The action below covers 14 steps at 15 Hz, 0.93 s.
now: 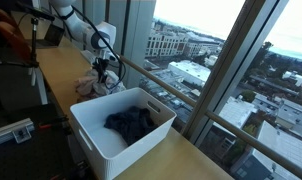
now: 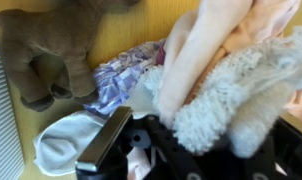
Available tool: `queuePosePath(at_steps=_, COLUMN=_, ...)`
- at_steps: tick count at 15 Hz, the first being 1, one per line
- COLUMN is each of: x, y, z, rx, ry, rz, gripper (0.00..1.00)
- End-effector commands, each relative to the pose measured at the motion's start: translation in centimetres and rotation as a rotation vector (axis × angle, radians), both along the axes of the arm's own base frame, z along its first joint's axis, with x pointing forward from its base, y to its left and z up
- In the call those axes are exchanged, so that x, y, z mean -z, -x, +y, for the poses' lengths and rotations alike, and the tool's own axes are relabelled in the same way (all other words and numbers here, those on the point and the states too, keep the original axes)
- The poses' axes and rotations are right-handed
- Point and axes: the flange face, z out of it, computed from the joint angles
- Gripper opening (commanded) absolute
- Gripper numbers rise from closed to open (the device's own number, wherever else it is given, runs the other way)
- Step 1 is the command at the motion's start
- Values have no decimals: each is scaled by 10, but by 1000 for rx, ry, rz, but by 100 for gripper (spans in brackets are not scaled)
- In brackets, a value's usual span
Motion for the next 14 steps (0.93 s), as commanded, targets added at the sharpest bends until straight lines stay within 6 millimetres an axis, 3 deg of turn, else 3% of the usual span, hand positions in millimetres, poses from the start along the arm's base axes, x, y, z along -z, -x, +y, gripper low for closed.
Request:
queuePosePath(at_steps=1, x=-67, y=13, z=-17, rx=25, ry=9, rz=-38, gripper=0)
queuePosePath(at_steps=9, x=-250, y=15, z=-26, rx=24, ry=-4, rz=-235, gripper=0)
queuePosePath(at_steps=12, x=-320, y=9, z=-48, rx=37, ry=0, rz=-324, gripper=0)
queuePosePath(at_steps=14, x=-368, y=2, z=-73, rx=63, ry=5, rz=-385, gripper=0)
